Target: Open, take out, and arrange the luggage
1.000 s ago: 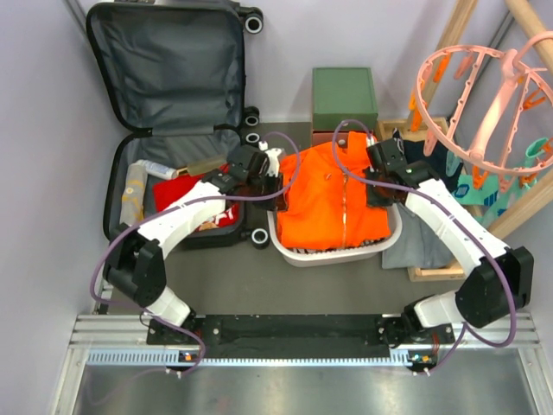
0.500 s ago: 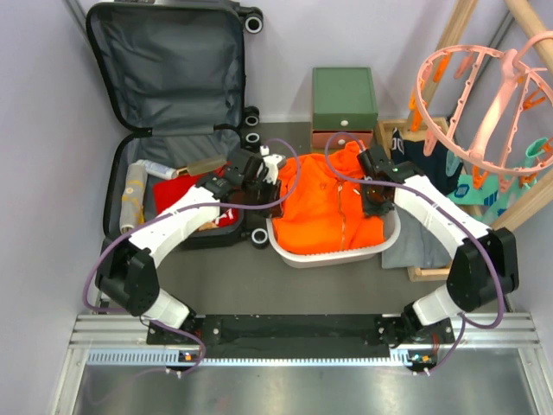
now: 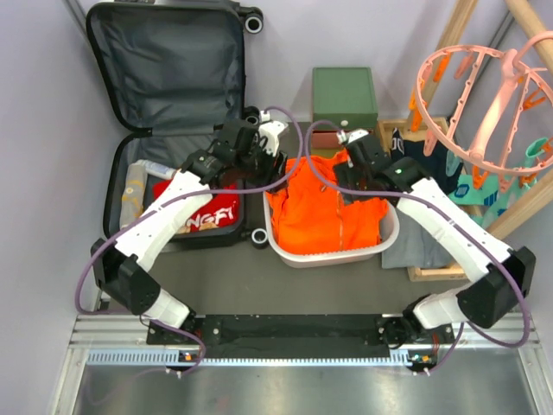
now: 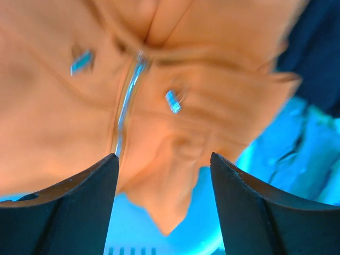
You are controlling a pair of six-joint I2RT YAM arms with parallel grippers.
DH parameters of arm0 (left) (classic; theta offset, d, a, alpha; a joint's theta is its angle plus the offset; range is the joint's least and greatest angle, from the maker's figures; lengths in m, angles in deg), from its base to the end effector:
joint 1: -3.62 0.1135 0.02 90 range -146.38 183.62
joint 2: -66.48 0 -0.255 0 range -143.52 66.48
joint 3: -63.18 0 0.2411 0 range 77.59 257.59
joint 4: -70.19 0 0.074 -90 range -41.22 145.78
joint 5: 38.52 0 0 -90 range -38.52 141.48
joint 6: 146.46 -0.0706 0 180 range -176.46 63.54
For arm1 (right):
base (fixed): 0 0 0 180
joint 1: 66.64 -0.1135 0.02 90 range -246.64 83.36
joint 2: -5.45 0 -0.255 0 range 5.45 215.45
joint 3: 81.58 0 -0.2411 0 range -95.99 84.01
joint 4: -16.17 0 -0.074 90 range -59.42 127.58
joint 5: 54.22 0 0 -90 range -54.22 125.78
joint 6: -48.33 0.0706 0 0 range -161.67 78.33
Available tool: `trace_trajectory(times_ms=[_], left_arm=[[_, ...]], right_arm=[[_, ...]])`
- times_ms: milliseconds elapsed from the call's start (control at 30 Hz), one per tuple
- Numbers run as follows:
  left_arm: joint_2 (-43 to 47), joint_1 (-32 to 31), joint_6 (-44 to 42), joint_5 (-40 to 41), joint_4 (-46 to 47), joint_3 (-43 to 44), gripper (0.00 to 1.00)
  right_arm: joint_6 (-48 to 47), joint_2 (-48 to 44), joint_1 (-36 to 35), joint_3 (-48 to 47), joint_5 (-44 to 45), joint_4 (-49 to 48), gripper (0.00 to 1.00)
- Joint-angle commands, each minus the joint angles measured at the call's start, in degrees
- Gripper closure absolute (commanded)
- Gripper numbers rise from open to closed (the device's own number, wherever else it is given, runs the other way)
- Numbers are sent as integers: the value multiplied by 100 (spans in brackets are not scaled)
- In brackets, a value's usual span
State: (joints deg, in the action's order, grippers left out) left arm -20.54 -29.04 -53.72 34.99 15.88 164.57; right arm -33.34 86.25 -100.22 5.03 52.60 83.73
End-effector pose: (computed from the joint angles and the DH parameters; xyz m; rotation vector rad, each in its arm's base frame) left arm 0.2830 -0.2052 0.3370 0.7481 2.1936 -0.6475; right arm 0.2577 0.1466 0.3018 -0.4274 2.4354 -0.0622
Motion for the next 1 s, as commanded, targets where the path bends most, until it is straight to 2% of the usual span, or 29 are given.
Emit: trace_trajectory(times_ms=[0,133,200,400,433,467,500,533,600,633,733,867,967], left_arm=[[-147,6,-204,716,822,13,45],[-613,15,-230,1306,1466,-32,45],[-789,15,-230,1517,1695,-50,45],[-1001,14,-230,1202,1767,-163,45],[-1009,6,-404,1114,1671,-181,43],[-992,14,-354,1009,1600,-207,69],[-983,15,-353,781,1556,-260,83],[-948,15,-353,657,1512,-295,90],[-887,-12,-327,490,1459,-418,100],[-808,-21,-318,472,1441,-462,100],[-632,-73,-362,201,1493,-655,100],[-552,-135,-458,-65,1661,-902,100],[-772,-161,-625,363,1731,-1060,100]], right_arm=[[-175,-231,132,-521,796,-761,34],[-34,322,755,-917,446,-1121,40],[-244,576,766,-1023,436,-1445,40],[-693,1043,766,-1084,190,-2080,38],[-772,1192,766,-1067,155,-2124,39],[-790,1237,774,-989,146,-2159,40],[-807,1280,774,-936,129,-2185,43],[-807,1333,774,-883,68,-2229,57],[-755,1351,766,-663,50,-2238,73],[-668,1343,774,-584,41,-2247,86],[-474,1307,766,-277,-160,-2247,100],[-342,1386,783,66,-144,-2194,100],[-272,1605,818,6,-196,-2142,100]])
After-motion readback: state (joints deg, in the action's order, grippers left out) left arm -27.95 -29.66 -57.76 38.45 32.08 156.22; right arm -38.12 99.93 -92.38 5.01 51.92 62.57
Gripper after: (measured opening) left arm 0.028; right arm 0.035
